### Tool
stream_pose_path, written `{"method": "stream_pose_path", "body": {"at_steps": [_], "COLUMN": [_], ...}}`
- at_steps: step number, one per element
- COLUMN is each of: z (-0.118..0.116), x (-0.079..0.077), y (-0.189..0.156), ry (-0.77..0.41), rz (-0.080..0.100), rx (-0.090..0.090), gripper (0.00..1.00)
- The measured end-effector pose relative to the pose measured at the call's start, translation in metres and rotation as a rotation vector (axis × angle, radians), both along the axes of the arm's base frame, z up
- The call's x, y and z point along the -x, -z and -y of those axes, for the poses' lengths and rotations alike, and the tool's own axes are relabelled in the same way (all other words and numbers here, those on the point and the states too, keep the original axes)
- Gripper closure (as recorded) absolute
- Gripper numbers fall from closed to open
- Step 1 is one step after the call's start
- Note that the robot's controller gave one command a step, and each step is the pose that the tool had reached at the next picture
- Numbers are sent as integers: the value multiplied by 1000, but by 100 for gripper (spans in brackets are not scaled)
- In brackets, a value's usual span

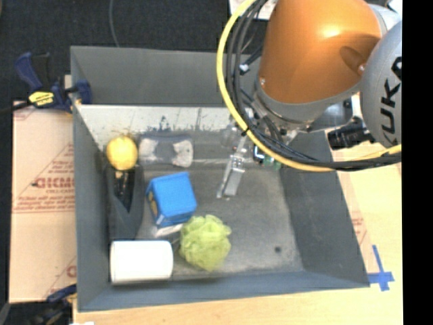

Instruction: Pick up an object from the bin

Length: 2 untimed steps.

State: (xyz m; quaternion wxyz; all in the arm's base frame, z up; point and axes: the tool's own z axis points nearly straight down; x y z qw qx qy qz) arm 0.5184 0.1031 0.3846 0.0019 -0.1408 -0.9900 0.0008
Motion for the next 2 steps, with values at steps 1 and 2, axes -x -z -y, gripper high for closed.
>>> {"method": "stream_pose_path", "body": {"at_steps": [1,2], "z": [-1,-1], "x": [-5,9], "y": [3,31], "ry": [30,35], "rz": [22,15], "rx": [-4,-2], "gripper": [0,0]}}
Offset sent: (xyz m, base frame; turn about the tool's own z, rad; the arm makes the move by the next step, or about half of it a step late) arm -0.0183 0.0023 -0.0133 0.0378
